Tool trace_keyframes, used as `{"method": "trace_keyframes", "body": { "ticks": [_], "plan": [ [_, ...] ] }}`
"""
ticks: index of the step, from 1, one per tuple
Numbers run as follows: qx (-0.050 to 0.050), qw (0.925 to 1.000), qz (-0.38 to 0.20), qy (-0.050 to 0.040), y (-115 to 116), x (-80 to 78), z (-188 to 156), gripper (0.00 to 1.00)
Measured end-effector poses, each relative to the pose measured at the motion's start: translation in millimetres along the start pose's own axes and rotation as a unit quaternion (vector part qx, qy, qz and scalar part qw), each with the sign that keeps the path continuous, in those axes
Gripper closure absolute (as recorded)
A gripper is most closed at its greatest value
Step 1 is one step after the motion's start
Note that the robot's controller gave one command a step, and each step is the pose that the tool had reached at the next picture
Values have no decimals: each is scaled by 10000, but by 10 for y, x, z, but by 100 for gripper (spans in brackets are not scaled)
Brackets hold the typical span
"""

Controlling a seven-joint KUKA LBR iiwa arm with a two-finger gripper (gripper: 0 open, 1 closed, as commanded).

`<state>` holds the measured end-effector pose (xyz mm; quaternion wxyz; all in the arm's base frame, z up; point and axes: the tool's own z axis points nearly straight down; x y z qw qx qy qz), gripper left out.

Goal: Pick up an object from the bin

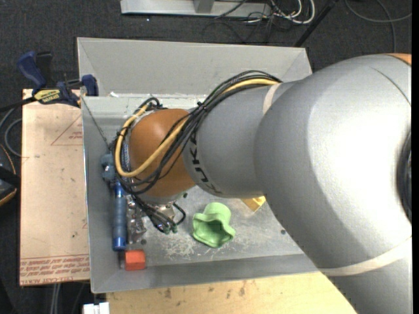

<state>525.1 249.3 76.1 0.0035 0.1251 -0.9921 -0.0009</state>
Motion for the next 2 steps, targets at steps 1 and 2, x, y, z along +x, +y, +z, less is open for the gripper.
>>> {"method": "trace_keyframes", "body": {
  "ticks": [1,2],
  "plan": [
    [11,9932,1163,15,-28,-71,-2,100],
    [7,9930,1178,-40,-41,-88,6,0]
  ]
}}
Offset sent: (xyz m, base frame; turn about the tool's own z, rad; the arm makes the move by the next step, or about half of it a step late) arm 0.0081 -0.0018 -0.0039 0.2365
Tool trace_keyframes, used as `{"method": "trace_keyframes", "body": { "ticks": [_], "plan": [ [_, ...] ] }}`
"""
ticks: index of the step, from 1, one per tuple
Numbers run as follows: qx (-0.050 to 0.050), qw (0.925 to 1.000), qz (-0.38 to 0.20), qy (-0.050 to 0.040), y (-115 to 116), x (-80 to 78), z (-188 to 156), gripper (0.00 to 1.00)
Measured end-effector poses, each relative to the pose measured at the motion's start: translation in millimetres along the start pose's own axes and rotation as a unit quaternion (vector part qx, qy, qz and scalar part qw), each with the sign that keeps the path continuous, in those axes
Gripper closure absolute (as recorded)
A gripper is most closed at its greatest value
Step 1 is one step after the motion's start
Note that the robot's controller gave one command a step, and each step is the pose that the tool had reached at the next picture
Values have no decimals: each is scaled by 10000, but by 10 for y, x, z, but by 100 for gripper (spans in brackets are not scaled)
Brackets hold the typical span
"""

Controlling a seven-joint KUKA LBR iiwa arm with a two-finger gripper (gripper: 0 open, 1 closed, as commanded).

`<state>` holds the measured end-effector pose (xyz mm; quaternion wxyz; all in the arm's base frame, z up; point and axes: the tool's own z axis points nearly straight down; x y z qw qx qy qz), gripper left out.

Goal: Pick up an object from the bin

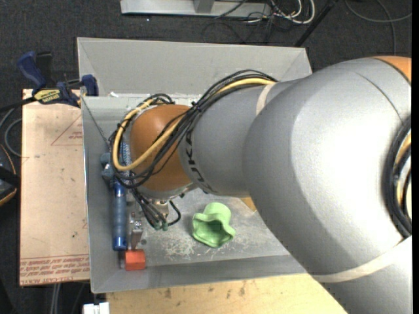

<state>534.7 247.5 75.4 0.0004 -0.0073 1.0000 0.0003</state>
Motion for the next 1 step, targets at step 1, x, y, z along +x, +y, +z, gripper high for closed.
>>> {"method": "trace_keyframes", "body": {
  "ticks": [1],
  "plan": [
    [-2,9859,1674,-17,-604,31,-599,0]
  ]
}}
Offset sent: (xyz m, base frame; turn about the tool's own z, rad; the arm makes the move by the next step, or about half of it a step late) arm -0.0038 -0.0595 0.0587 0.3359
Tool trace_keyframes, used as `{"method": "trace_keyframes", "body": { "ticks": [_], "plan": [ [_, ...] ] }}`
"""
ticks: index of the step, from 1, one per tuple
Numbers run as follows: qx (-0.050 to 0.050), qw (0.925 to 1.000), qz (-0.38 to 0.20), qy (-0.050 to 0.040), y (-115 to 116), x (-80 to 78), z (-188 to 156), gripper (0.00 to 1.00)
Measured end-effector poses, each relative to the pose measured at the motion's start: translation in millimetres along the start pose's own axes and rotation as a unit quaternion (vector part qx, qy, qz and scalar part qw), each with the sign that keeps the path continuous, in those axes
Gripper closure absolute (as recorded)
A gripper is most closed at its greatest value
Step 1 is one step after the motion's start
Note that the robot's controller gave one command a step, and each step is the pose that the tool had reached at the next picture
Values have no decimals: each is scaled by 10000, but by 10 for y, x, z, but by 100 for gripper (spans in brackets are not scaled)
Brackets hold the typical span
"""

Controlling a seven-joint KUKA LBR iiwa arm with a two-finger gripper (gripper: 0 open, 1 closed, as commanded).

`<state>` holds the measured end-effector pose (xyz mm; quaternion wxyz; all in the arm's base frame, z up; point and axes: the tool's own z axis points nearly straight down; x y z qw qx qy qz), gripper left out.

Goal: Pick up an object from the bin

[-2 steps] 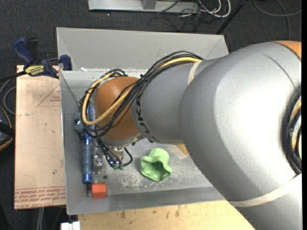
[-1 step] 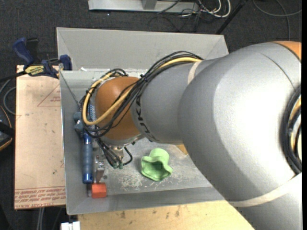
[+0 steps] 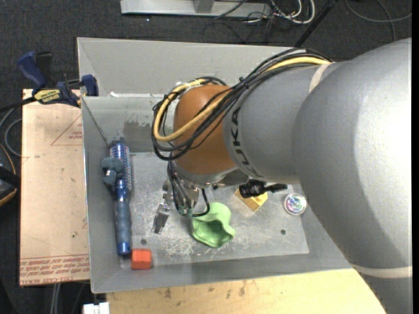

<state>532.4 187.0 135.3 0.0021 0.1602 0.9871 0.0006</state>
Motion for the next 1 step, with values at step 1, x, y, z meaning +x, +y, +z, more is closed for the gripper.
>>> {"method": "trace_keyframes", "body": {
  "ticks": [1],
  "plan": [
    [18,9855,-1697,26,-737,133,26,0]
  ]
}}
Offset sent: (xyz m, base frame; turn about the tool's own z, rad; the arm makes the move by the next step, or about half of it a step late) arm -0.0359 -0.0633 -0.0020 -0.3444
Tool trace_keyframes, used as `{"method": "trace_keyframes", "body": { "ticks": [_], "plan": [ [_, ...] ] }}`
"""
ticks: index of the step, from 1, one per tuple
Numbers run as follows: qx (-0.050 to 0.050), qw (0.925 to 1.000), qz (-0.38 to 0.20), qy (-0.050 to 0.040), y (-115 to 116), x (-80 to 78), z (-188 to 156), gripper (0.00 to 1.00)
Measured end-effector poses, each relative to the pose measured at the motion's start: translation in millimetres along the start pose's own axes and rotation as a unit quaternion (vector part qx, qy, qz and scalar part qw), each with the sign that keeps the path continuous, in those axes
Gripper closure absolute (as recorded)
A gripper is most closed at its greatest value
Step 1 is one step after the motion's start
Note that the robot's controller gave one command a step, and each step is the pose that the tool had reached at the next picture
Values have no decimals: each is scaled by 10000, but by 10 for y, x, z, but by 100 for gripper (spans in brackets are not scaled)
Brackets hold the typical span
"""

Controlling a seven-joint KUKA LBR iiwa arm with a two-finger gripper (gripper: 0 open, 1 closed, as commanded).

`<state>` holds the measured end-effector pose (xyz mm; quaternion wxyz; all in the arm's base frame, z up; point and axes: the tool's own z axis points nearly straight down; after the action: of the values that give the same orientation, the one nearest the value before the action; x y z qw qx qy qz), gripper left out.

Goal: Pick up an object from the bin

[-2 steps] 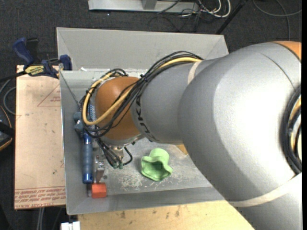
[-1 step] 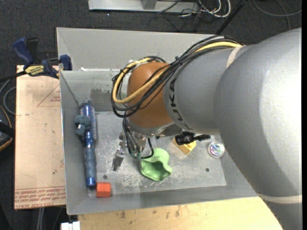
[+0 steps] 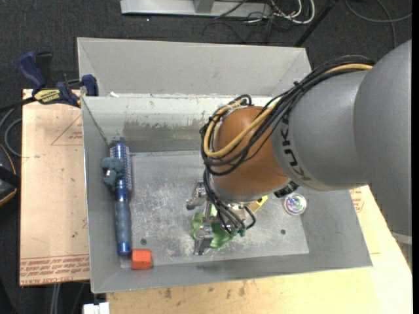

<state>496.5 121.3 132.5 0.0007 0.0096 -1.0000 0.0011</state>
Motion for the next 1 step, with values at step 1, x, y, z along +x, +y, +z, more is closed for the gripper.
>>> {"method": "trace_keyframes", "body": {
  "ticks": [1],
  "plan": [
    [-4,9991,-432,8,-473,126,231,0]
  ]
}}
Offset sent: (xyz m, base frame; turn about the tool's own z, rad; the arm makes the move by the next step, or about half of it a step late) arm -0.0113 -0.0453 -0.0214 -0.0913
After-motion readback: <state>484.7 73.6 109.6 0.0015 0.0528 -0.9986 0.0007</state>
